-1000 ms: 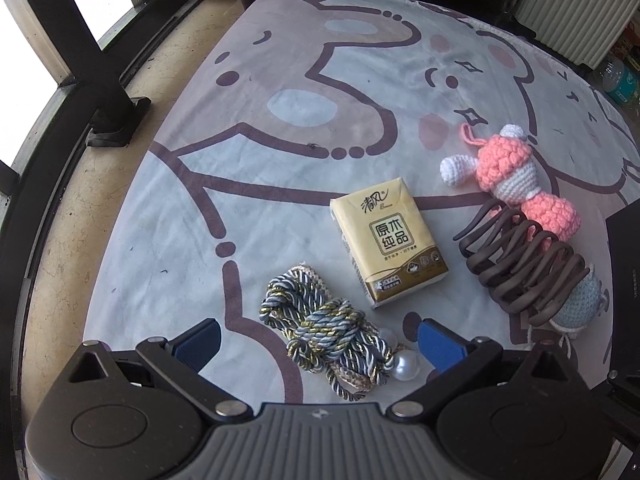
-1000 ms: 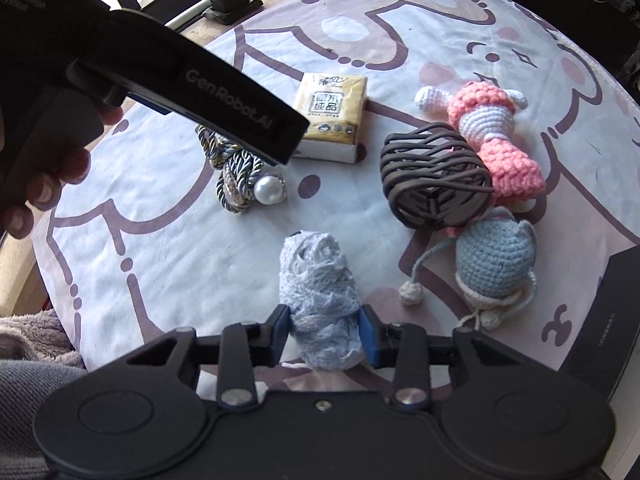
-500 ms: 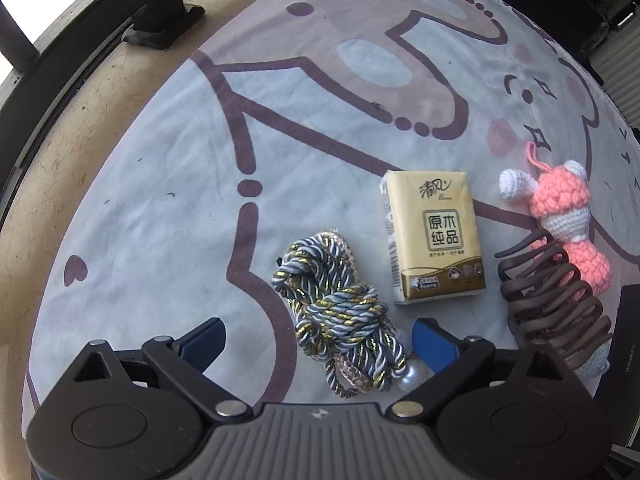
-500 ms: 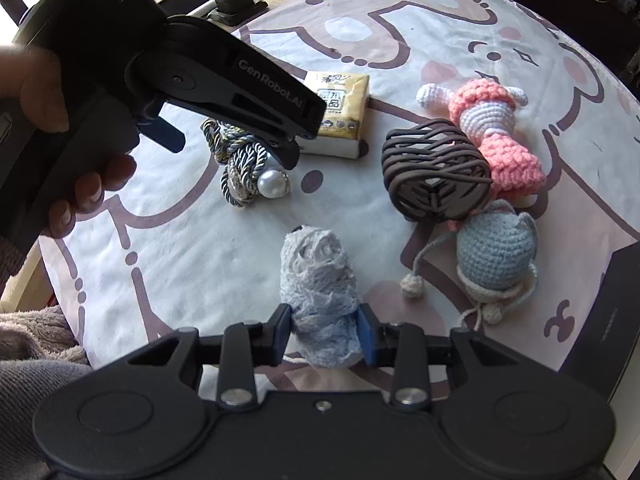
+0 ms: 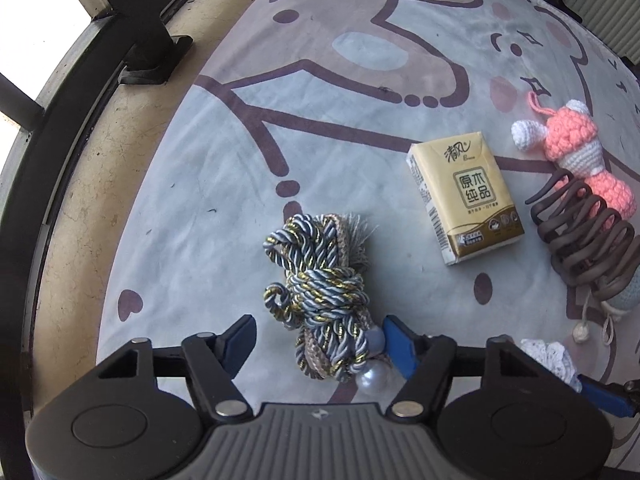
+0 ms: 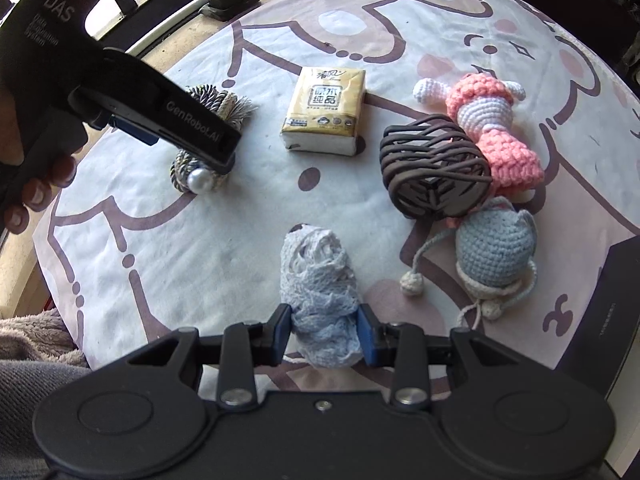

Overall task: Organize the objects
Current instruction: 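Lower the left tool onto the braided blue-gold rope and close on it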

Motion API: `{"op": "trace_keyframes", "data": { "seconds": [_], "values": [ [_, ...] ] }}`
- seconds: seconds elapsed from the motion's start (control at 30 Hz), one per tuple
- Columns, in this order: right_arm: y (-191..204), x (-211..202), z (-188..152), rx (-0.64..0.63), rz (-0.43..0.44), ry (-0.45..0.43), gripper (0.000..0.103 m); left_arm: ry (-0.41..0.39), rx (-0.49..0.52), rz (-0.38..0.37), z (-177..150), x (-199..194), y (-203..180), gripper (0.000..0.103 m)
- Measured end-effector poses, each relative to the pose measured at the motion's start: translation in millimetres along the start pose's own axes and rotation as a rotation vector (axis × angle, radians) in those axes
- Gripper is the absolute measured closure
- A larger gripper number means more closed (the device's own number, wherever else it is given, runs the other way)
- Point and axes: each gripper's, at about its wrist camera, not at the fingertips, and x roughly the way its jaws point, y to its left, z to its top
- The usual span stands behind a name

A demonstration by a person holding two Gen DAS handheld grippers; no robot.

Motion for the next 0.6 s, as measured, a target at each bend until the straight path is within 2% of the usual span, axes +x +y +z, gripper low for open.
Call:
{"op": "trace_keyframes", "data": {
  "seconds": [0.07, 0.13, 0.3, 0.5, 0.6],
  "values": [
    [-1.8, -0.9, 0.7, 0.018, 0.003, 0.004, 0.068, 0.006, 0.014, 0.006, -1.2, 0.1, 3.5, 0.053],
    [-6.5, -3.7, 1.5, 0.062, 0.022, -0.003, 0.070, 0.013, 0.034, 0.008, -2.0, -0.7, 5.5, 0.062],
    [-20.4, -15.3, 3.5, 0.188, 0.047, -0.057, 0.072, 0.001, 0.168, 0.053, -9.0, -4.4, -2.3, 0.063],
    [-37.2, -24.4, 3.9, 0.306, 0.006, -0.076, 0.072, 0.011, 0.335, 0.011, -24.0, -7.4, -20.2, 0.063],
    [-44.4, -21.6, 0.2, 0.346, -0.014, -0.056, 0.072, 0.013, 0.353, 0.007, -27.2, -8.1, -24.6, 0.061]
  ]
}}
